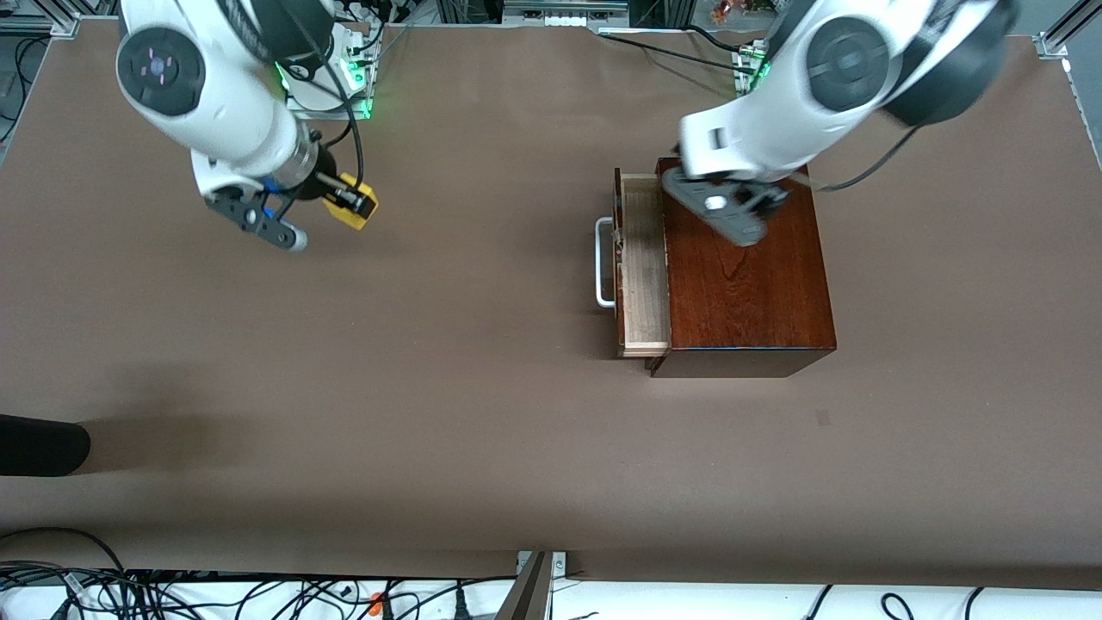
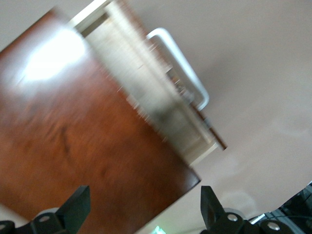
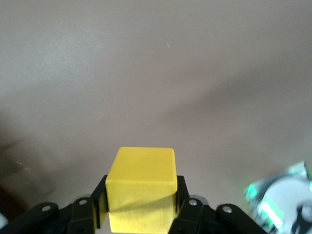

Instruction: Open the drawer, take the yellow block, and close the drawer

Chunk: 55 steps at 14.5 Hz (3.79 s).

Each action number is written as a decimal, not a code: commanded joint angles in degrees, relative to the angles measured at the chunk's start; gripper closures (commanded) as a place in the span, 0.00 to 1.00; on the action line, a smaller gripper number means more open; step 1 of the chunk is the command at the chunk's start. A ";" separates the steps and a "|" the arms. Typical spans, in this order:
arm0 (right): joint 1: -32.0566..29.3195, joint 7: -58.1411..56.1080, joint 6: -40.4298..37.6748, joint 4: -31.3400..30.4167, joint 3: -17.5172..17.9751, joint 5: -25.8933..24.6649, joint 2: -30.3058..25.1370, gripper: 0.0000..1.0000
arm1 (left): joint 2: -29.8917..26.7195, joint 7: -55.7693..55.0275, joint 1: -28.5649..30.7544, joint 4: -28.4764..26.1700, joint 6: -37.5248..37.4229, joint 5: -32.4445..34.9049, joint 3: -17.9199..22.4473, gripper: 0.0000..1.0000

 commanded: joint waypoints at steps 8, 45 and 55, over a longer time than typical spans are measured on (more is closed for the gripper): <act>0.67 -29.88 38.04 -22.51 0.56 0.79 8.12 0.94 | 19.32 33.60 -9.99 7.04 25.38 -5.41 -0.40 0.00; -2.31 -42.01 -8.94 11.22 -13.32 4.43 12.09 0.00 | 17.60 32.50 -10.43 4.40 10.56 13.12 3.38 0.00; -2.23 -41.49 -15.56 13.00 -17.45 -7.37 -2.06 0.00 | 4.50 21.94 3.18 5.37 -2.27 6.70 3.02 0.00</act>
